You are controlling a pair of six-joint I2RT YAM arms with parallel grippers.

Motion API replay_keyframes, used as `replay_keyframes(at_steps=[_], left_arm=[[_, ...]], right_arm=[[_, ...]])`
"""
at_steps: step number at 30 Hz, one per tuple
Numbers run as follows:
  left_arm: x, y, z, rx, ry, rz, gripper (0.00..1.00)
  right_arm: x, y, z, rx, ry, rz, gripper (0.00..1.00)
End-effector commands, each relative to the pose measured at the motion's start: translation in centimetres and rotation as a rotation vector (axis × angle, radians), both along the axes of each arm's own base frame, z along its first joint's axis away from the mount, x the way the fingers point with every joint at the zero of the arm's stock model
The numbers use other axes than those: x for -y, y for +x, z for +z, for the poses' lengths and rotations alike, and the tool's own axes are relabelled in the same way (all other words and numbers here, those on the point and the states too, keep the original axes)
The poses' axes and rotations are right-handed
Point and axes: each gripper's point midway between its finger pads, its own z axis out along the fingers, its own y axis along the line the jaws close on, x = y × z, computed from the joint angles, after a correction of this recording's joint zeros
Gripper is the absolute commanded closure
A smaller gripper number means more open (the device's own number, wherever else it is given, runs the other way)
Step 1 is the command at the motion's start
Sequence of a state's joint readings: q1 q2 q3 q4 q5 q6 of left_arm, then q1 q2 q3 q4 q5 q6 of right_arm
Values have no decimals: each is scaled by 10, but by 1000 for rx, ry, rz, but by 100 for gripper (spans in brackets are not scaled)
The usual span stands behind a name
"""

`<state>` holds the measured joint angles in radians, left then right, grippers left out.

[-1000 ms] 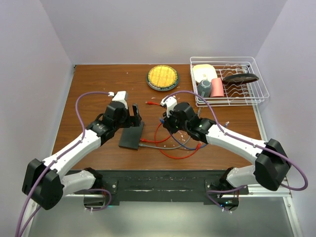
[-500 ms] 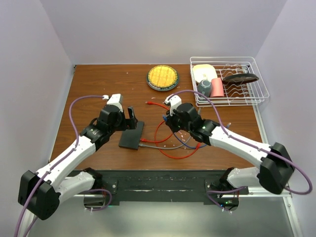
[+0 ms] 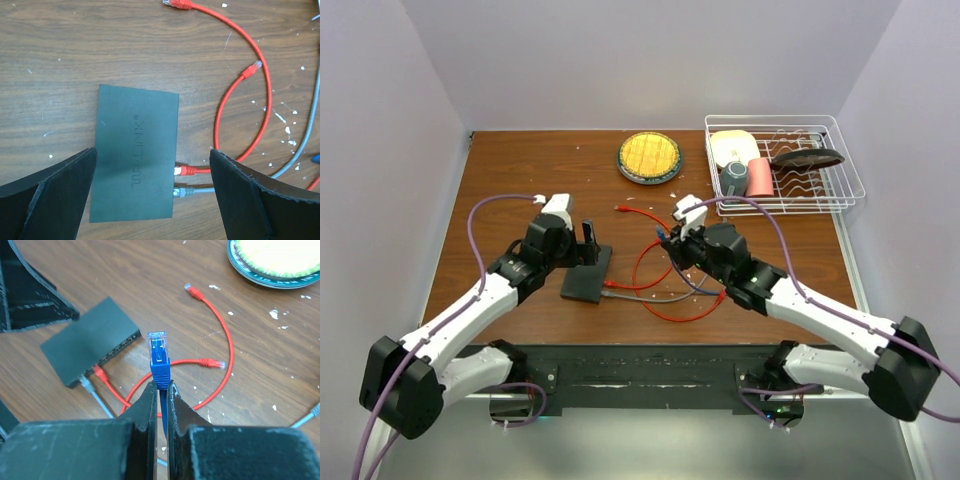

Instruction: Insert the plug into the switch port

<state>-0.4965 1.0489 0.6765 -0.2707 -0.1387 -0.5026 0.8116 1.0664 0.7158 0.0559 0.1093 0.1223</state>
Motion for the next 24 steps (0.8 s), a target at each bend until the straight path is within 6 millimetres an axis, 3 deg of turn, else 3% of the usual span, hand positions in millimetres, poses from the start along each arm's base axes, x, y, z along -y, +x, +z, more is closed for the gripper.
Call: replay_keyframes(at_steps=[1,4,5,6,7,8,9,10,15,19,24], left_arm=[[-1,16,9,47,31,-15,0],[-1,21,4,26,44,-26,0],[-3,22,-5,9,49,-23,0],[-3,26,-6,11,38,-17,0],[-1,26,-10,-11,16,-27,0],[-7,29,-17,-38,9,-6,0],[-9,31,-20,-47,-1,2,0],[-10,32,-22,-62,-17,8,0],[-27,36,-37,-96,-25,63,0],[-36,39,-43,-108,-15,86,0],[-27,41,-57,-154,-29,44,0]], right_arm=[[-20,13,6,144,-47,103,100],[-27,22,0,187,-89,127,100],[-30,24,-14,163,-127,143,100],[-35,28,-14,154,-137,149,100],[-33,26,-30,84,-191,151,100],[-38,33,-18,60,-184,127,100],[-39,36,-43,-31,-234,104,100],[-40,33,-54,-82,-266,123,100],[-62,35,-91,-150,-306,206,100],[-66,39,-100,-150,-321,214,100],[-75,40,-107,-170,-343,260,100]])
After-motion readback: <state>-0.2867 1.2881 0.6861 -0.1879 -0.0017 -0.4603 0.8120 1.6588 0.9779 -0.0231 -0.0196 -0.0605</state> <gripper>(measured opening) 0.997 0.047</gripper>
